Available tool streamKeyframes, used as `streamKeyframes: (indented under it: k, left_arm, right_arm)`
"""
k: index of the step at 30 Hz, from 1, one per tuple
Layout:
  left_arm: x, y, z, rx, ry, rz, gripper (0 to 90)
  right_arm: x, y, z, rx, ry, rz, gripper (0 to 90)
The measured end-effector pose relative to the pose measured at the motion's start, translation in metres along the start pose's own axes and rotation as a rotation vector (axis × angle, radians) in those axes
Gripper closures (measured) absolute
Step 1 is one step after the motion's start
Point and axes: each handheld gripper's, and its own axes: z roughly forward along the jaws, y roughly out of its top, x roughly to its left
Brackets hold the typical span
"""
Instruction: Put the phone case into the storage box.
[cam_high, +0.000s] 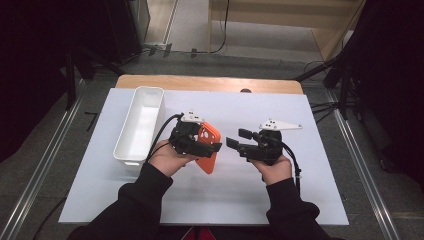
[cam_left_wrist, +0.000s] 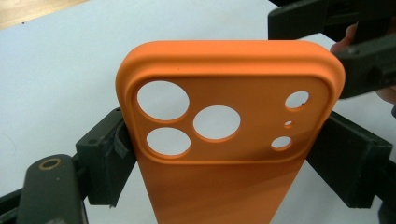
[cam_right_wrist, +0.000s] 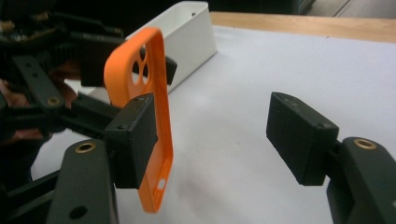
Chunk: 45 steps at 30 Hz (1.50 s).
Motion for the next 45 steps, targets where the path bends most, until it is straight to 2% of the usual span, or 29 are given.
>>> streamKeyframes:
  k: [8, 16, 18, 27, 37, 40, 45]
  left_arm:
    - [0.000, 0.000, -0.002, 0.000, -0.003, 0.001, 15.7]
    - [0.002, 0.000, -0.003, 0.006, -0.008, 0.001, 15.7]
    - [0.002, 0.001, -0.004, 0.005, -0.010, -0.003, 15.7]
    - [0.006, 0.001, -0.008, -0.007, -0.024, -0.018, 15.7]
    - [0.015, 0.001, -0.014, -0.025, -0.038, -0.035, 15.7]
    - [0.016, 0.001, -0.015, -0.021, -0.042, -0.028, 15.7]
    - [0.017, 0.000, -0.015, -0.015, -0.047, -0.024, 15.7]
  right_arm:
    - [-0.001, -0.007, -0.002, 0.093, 0.020, -0.053, 31.7]
    - [-0.001, -0.018, -0.008, 0.147, 0.049, -0.092, 30.0]
    - [-0.001, -0.021, -0.011, 0.150, 0.049, -0.106, 29.7]
    - [-0.003, -0.036, -0.020, 0.164, 0.064, -0.101, 29.0]
    - [-0.005, -0.051, -0.025, 0.172, 0.069, -0.134, 29.0]
    - [-0.007, -0.055, -0.027, 0.162, 0.073, -0.149, 29.0]
    - [-0.010, -0.062, -0.032, 0.163, 0.072, -0.143, 29.0]
